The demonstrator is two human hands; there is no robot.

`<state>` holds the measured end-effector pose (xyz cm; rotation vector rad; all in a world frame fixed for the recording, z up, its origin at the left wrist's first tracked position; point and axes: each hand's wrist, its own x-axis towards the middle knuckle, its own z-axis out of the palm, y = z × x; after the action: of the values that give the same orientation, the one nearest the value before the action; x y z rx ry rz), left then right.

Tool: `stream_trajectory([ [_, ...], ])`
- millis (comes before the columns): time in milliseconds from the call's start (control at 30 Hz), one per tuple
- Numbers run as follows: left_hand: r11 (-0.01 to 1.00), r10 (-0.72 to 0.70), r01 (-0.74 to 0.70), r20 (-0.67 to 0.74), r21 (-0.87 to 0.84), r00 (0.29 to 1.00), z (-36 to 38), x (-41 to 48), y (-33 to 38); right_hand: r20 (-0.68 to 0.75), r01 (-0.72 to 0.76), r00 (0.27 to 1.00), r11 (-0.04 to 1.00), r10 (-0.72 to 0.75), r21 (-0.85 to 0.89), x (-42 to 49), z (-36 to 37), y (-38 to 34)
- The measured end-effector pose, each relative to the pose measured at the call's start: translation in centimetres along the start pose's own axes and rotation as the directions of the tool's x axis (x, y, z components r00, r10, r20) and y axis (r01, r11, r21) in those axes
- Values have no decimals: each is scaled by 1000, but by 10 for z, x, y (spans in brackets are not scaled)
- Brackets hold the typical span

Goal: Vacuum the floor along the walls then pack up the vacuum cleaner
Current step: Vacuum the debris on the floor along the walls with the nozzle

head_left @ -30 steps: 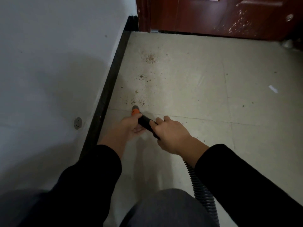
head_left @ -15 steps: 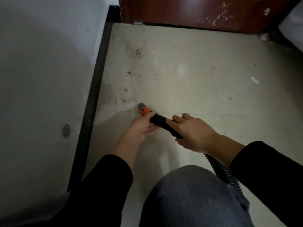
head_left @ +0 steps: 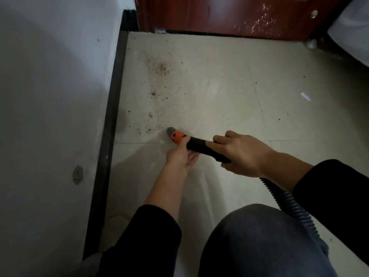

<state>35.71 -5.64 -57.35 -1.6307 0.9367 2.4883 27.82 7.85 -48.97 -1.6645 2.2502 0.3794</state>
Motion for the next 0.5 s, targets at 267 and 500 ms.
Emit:
stream_trajectory([
  [267,998,25,-33,-135,-58,991,-7,6,13,-4,44,999,998,-44,-39,28,-6,-6],
  [500,992,54,-80,-241,-97,969,-14,10,15,-25,85,996,996,-86,-33,41,-5,-13],
])
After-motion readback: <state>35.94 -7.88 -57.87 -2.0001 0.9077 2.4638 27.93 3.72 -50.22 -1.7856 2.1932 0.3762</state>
